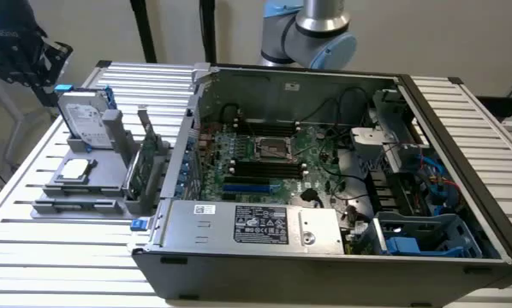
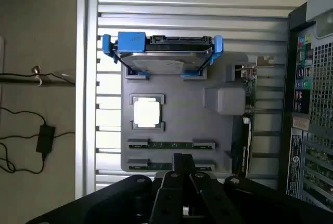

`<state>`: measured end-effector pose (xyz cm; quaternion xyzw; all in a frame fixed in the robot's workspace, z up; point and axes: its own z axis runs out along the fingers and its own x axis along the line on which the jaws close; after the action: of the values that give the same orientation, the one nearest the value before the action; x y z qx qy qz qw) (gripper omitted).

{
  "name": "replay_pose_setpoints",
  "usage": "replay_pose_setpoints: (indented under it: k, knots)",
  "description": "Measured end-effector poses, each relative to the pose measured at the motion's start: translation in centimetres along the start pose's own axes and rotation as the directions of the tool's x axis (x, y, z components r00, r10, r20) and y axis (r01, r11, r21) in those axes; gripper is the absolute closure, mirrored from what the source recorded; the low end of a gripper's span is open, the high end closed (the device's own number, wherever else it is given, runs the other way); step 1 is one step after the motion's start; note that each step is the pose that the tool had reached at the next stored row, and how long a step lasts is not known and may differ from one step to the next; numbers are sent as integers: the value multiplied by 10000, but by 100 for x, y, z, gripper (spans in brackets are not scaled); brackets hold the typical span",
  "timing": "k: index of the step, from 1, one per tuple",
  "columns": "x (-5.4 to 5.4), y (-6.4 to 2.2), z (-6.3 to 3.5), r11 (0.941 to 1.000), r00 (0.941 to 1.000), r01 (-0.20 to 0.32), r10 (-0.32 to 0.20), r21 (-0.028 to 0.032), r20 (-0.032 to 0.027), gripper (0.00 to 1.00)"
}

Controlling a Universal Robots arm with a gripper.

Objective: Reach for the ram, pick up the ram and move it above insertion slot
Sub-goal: 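Reach for the ram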

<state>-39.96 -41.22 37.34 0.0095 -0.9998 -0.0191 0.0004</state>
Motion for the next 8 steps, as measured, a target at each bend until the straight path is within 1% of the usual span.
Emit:
replay_pose_setpoints:
  k: [8]
  knots:
    - [0, 0, 0, 10000, 10000, 0, 0, 0, 0, 89]
